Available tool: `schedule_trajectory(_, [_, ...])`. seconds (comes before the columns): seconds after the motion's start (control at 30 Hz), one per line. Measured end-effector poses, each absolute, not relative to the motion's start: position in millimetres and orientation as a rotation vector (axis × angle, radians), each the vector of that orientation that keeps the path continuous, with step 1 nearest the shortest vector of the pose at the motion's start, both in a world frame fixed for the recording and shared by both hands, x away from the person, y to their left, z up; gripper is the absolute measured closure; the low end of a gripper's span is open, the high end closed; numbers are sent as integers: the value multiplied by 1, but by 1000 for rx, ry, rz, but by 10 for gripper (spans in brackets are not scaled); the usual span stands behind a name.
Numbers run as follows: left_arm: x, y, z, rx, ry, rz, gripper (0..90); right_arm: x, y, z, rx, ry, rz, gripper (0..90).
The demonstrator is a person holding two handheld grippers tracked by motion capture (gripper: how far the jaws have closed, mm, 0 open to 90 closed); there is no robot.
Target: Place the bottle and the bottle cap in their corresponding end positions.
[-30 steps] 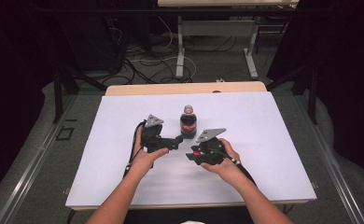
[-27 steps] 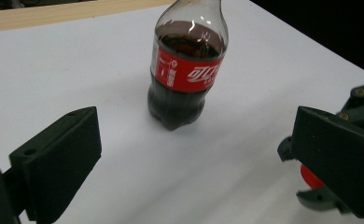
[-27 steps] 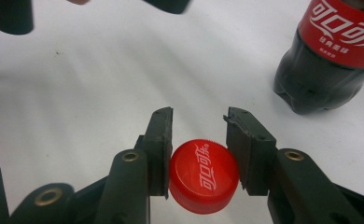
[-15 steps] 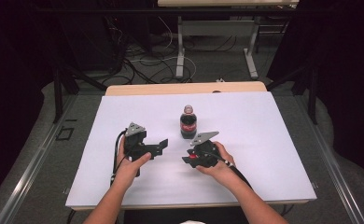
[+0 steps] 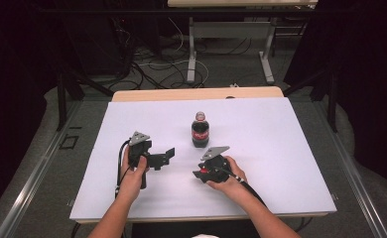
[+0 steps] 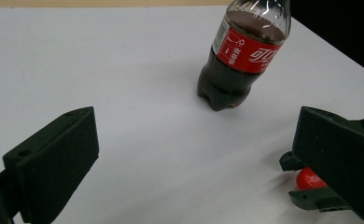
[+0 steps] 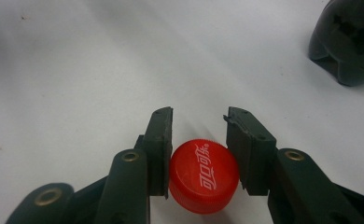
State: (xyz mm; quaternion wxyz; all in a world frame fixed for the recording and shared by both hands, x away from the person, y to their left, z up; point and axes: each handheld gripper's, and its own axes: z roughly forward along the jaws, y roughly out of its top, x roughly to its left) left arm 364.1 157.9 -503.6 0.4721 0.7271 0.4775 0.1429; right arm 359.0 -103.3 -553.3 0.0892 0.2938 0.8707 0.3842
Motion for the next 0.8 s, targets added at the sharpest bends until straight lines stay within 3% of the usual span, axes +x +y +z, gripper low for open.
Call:
schedule_trajectory(0.53, [364,157,-506,1787,1177,356,6,365,-100,-562,858,2574,1131,607])
schedule_trajectory(0.8, [364,156,-507,1797,1176,349,6,365,-101,-561,846,2584,1121,553])
